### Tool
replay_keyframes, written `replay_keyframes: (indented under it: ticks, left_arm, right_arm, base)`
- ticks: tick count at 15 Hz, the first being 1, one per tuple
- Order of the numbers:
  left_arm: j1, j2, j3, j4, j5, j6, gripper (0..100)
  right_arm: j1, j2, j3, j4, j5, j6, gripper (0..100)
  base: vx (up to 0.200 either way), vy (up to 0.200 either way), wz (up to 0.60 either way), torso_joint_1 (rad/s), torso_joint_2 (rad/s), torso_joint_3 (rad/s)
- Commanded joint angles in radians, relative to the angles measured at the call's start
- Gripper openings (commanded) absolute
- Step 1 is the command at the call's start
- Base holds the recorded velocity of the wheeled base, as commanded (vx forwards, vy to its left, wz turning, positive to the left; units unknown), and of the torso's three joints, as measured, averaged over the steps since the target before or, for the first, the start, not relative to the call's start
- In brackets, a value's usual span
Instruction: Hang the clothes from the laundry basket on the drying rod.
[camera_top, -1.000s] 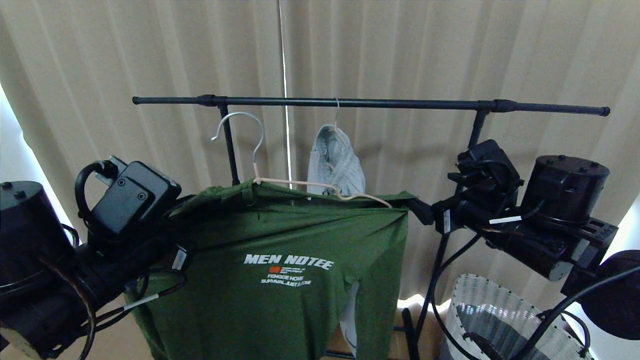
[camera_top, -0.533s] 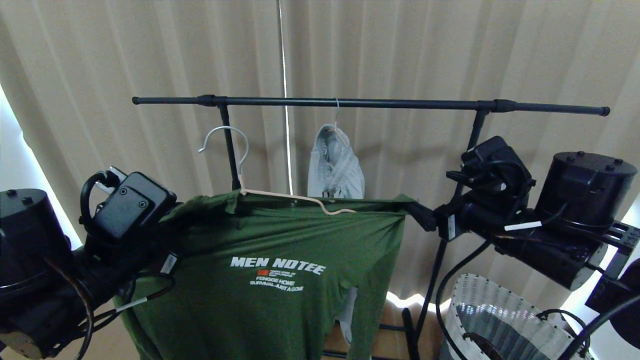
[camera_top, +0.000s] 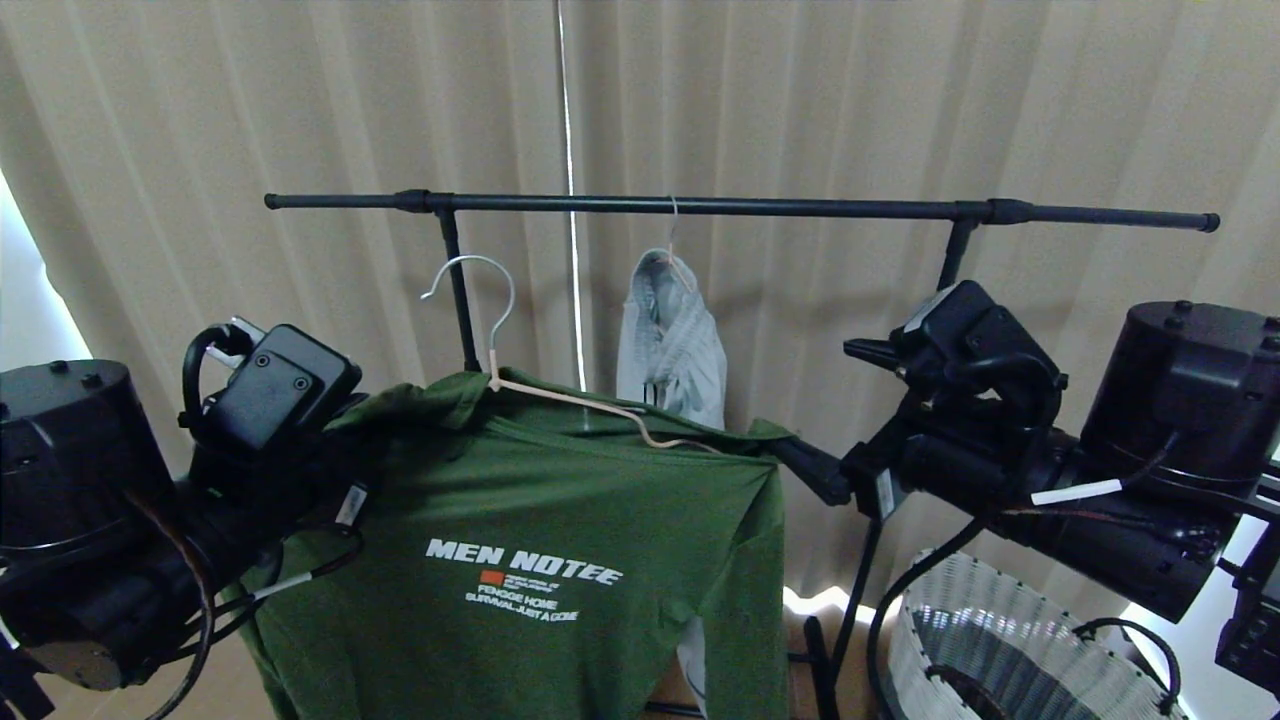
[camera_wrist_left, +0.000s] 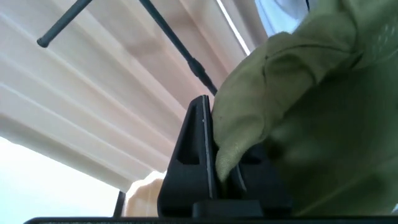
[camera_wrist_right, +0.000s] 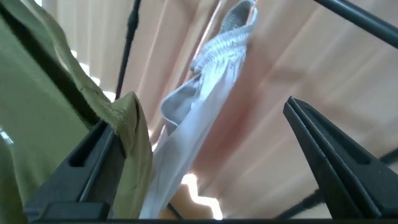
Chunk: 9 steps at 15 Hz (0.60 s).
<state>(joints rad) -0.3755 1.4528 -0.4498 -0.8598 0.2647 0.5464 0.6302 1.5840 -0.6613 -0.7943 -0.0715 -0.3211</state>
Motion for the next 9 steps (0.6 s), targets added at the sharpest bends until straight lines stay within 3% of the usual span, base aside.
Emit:
replay_keyframes:
  ticks: [1, 3, 7, 9]
  left_arm:
    - [0.0, 0.014, -0.007, -0.001, -0.001, -0.005, 0]
    - [0.0, 0.018, -0.009, -0.001, -0.001, -0.032, 0]
    - [-0.003, 0.058, -0.035, -0.002, 0.001, -0.112, 0]
    - [-0.003, 0.06, -0.049, -0.002, 0.013, -0.117, 0]
  right_arm:
    - [0.016, -0.004, 0.006, 0.0, 0.018, -0.033, 100]
    - [0.025, -0.007, 0.008, 0.0, 0.036, -0.085, 100]
    - [0.082, -0.009, 0.009, 0.003, 0.067, -0.09, 100]
    - [0.105, -0.007, 0.017, 0.004, 0.067, -0.092, 100]
  base:
    - [0.0, 0.0, 0.0, 0.0, 0.0, 0.0]
    - [0.0, 0.0, 0.0, 0.0, 0.0, 0.0]
    - [0.0, 0.0, 0.0, 0.0, 0.0, 0.0]
    - [0.0, 0.0, 0.0, 0.0, 0.0, 0.0]
